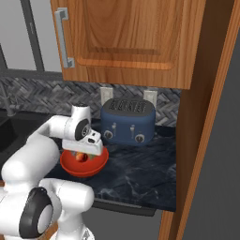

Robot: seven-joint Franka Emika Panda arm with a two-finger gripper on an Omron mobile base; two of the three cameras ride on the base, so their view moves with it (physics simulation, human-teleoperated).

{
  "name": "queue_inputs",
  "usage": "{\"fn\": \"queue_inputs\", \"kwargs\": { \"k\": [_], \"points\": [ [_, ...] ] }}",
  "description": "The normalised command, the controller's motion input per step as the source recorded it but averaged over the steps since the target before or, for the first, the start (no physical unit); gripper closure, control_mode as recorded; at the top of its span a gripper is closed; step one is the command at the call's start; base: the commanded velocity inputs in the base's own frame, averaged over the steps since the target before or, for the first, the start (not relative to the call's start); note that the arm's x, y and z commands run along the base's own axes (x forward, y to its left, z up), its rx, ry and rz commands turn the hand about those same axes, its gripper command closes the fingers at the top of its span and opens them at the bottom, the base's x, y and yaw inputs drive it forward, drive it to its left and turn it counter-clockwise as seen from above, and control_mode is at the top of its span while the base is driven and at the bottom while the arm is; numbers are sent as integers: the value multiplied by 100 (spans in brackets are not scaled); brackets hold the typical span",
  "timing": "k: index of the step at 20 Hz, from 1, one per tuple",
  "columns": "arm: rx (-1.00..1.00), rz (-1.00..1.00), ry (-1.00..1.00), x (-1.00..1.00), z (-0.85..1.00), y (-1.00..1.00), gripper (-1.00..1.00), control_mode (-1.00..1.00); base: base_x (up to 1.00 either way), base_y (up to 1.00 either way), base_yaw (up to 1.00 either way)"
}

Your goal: Take the peach, mango, and chicken drumstick from the freezer and place them in the bowl on the counter.

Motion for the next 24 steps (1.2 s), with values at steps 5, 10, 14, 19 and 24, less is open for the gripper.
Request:
{"fn": "queue_inputs", "kwargs": {
  "k": [5,10,14,19,24],
  "points": [
    [0,0,-17,-41,80,0,-100,-100,0,0,0],
    [0,0,-18,-26,86,1,-100,-100,0,0,0],
    [0,0,-30,-46,78,0,-100,-100,0,0,0],
    [0,0,-38,-59,72,0,-100,-100,0,0,0],
    [0,0,-24,-47,78,0,-100,-100,0,0,0]
  ]
}}
